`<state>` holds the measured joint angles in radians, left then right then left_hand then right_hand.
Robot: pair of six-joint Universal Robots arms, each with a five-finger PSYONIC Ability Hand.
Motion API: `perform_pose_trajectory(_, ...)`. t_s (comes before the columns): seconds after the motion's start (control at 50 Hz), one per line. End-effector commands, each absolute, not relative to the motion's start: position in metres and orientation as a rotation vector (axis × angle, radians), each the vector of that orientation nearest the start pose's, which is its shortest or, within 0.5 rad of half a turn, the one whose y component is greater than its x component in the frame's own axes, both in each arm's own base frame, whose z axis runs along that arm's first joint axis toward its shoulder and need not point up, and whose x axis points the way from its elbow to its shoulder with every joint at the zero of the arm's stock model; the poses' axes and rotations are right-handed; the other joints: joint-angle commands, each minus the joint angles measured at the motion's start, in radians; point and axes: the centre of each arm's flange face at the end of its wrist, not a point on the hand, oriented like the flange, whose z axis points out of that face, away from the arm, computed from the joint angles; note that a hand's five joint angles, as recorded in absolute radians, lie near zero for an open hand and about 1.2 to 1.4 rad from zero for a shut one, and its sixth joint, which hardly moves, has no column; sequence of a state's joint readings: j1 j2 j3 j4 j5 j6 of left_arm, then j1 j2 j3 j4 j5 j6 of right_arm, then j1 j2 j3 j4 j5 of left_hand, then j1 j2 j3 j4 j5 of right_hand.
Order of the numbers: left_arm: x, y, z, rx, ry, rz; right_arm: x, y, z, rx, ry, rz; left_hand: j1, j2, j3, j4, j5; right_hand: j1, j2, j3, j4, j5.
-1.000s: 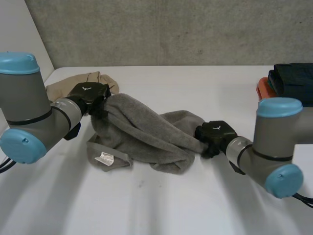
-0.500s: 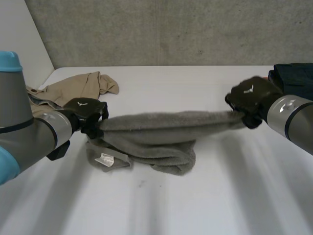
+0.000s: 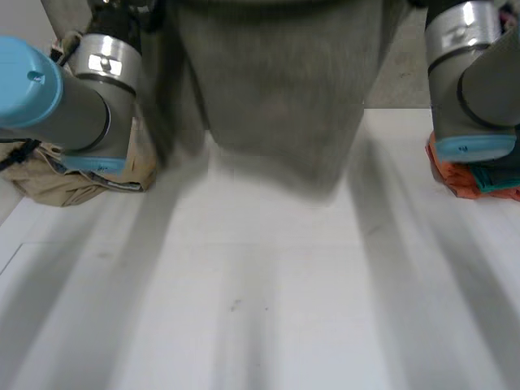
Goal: Fold the laundry.
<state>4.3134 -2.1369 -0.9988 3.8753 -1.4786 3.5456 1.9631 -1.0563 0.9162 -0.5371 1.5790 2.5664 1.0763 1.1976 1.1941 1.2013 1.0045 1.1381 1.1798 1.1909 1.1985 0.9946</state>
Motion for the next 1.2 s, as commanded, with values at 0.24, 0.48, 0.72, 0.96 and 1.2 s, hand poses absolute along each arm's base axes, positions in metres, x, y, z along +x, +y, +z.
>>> perform_pose_trajectory(0.24,-0.283,-0.322,0.192,0.839,1.927,-2.345,0.289,-0.334,0.227,-1.068,1.898,-2.389,0.320,0.199,0.202,0.195,0.217,0.258,0.217,0.205,0.198,0.227)
perform_pose_trajectory(0.48,-0.259,-0.250,0.146,0.973,2.268,-1.900,0.272,-0.285,0.136,-1.265,2.173,-1.911,0.195,0.073,0.077,0.070,0.092,0.258,0.217,0.205,0.198,0.227)
perform_pose_trajectory(0.72,-0.253,-0.232,0.205,1.018,2.286,-1.874,0.273,-0.279,0.138,-1.267,2.155,-1.895,-0.607,-0.729,-0.725,-0.732,-0.710,0.258,0.217,0.205,0.198,0.227)
perform_pose_trajectory(0.96,-0.285,-0.295,0.191,1.356,2.092,-1.891,0.271,-0.275,0.133,-1.283,2.170,-1.869,-0.622,-0.743,-0.740,-0.747,-0.725,0.258,0.217,0.205,0.198,0.227)
perform_pose_trajectory(1.2,-0.278,-0.365,0.139,1.582,2.000,-1.555,0.269,-0.273,0.130,-1.290,2.180,-1.855,-0.643,-0.764,-0.760,-0.768,-0.745,0.258,0.217,0.205,0.198,0.227)
